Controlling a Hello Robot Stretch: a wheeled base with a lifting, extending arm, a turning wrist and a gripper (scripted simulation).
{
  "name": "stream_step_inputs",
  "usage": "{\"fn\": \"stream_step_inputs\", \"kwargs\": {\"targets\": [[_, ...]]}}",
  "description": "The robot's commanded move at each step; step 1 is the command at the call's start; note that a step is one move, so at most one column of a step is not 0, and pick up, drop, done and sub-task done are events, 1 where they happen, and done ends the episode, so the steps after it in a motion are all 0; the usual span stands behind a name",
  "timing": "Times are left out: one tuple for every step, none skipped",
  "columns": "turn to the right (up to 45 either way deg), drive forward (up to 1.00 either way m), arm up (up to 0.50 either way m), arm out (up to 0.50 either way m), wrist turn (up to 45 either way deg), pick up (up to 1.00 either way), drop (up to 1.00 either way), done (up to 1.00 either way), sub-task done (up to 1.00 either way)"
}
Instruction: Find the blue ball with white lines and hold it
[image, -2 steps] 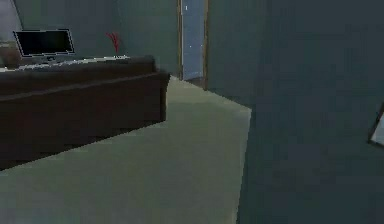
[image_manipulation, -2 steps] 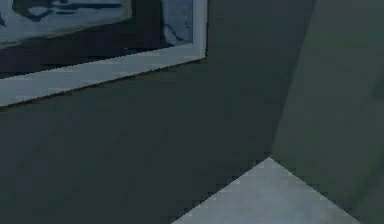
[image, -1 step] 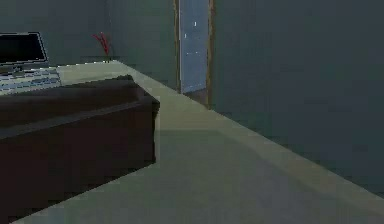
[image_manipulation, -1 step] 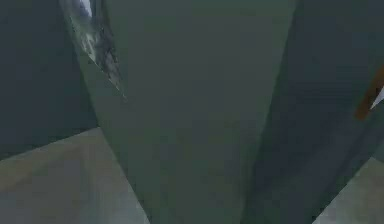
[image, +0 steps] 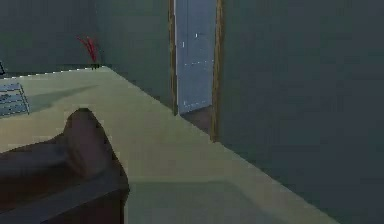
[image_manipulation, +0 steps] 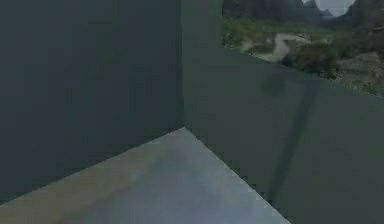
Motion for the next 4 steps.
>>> {"fn": "stream_step_inputs", "kwargs": {"targets": [[0.0, 0.55, 0.00, 0.00, 0.0, 0.00, 0.00, 0.00, 0.00], [45.0, 0.00, 0.00, 0.00, 0.0, 0.00, 0.00, 0.00, 0.00], [45.0, 0.00, 0.00, 0.00, 0.0, 0.00, 0.00, 0.00, 0.00], [12.0, 0.00, 0.00, 0.00, 0.0, 0.00, 0.00, 0.00, 0.00]]}}
